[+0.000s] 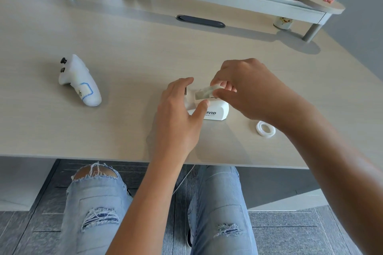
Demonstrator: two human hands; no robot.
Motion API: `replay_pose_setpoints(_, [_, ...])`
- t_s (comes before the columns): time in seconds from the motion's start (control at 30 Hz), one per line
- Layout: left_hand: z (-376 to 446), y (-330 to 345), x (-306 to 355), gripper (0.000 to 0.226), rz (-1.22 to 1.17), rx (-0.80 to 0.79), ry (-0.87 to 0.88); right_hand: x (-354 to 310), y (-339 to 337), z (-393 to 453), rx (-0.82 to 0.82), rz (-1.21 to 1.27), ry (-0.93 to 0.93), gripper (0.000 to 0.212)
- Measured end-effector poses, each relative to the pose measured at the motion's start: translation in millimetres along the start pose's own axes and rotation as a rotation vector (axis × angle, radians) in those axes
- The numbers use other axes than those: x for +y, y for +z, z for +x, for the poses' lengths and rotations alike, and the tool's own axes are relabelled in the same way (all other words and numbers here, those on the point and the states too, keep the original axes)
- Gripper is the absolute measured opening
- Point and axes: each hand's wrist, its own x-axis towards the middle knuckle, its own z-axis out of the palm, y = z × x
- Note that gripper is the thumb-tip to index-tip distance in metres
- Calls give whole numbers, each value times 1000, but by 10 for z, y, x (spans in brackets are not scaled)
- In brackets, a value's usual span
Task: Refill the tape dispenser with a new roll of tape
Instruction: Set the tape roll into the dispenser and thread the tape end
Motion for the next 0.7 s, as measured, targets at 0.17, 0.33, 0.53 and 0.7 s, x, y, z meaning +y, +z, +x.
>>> replay_pose_setpoints(0.17, [-1, -17, 8, 53, 10, 5, 2, -60, -39, 51, -57, -98, -3, 18])
replay_pose_setpoints(0.33, [-10, -24, 11, 52, 4, 2, 2, -45, -42, -24, -28, -74, -13, 18])
replay_pose_setpoints(0.53, [13, -13, -11, 53, -7, 2, 2, 33, -78, -33, -18, 20, -22, 16])
replay_pose_setpoints(0.7, [28, -7, -22, 53, -9, -4, 7, 53, -76, -26, -21, 46, -15, 15])
